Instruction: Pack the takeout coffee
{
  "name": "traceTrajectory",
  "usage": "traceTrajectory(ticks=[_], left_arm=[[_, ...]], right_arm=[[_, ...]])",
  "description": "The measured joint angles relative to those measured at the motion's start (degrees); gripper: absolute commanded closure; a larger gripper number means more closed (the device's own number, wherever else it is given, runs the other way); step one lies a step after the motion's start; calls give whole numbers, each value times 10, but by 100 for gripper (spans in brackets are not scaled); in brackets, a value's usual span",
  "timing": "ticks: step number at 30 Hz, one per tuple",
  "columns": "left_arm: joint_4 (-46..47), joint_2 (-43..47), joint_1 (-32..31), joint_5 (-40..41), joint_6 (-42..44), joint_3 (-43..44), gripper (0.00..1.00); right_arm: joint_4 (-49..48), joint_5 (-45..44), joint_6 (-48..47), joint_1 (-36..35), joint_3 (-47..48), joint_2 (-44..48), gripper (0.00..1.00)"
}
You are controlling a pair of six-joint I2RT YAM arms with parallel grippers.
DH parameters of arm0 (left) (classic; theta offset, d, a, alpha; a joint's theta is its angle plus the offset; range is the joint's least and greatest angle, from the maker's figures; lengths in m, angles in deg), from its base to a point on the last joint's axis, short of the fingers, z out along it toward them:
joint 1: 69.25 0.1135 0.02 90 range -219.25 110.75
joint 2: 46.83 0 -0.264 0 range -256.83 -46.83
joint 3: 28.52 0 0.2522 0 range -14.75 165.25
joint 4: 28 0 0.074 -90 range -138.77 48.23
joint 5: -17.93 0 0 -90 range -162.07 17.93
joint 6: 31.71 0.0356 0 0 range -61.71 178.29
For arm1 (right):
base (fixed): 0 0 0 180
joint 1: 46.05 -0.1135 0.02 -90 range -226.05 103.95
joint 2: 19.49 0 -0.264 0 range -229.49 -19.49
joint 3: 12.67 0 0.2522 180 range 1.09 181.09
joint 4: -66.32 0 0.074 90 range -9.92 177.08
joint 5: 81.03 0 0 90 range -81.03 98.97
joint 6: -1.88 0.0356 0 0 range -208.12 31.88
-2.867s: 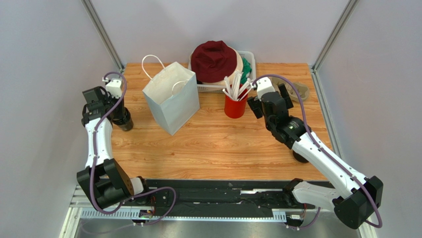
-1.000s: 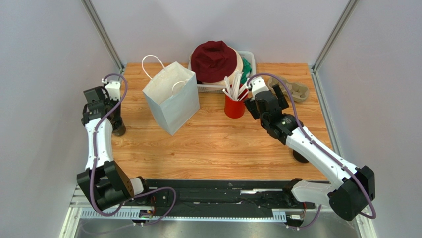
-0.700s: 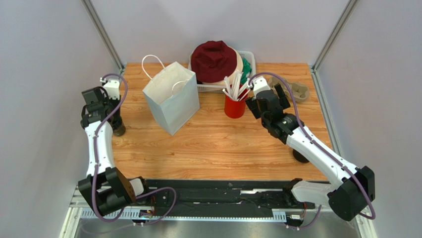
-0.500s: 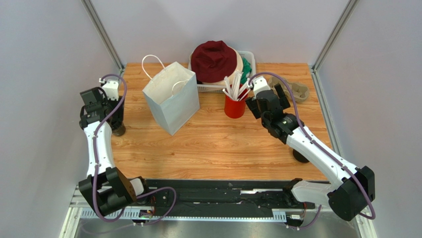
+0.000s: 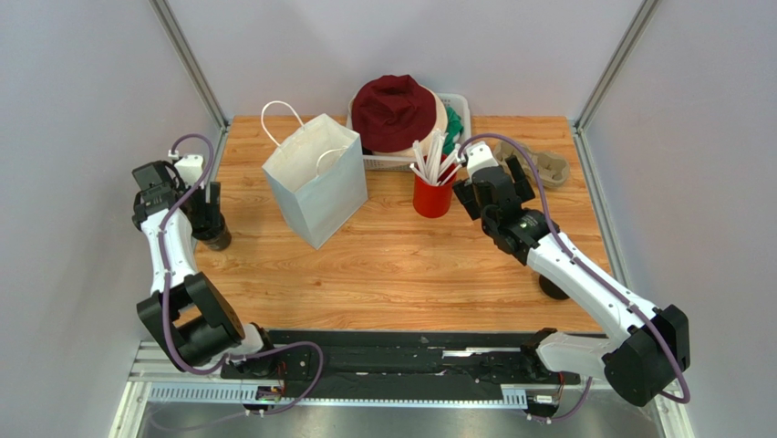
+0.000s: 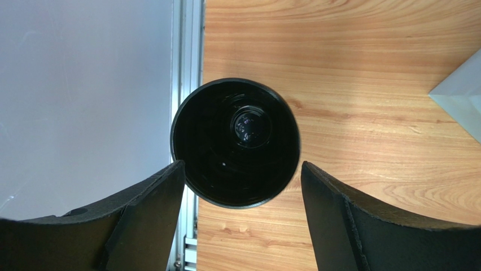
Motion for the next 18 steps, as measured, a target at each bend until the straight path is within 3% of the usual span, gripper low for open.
traceTrajectory(ticks=[5, 18], left_arm=[[1, -24, 19, -3, 0, 7, 4], [4, -39, 23, -14, -3, 16, 3]], right_arm=[[0, 0, 0, 2, -1, 0, 3], [0, 2, 0, 5, -3, 0, 3]])
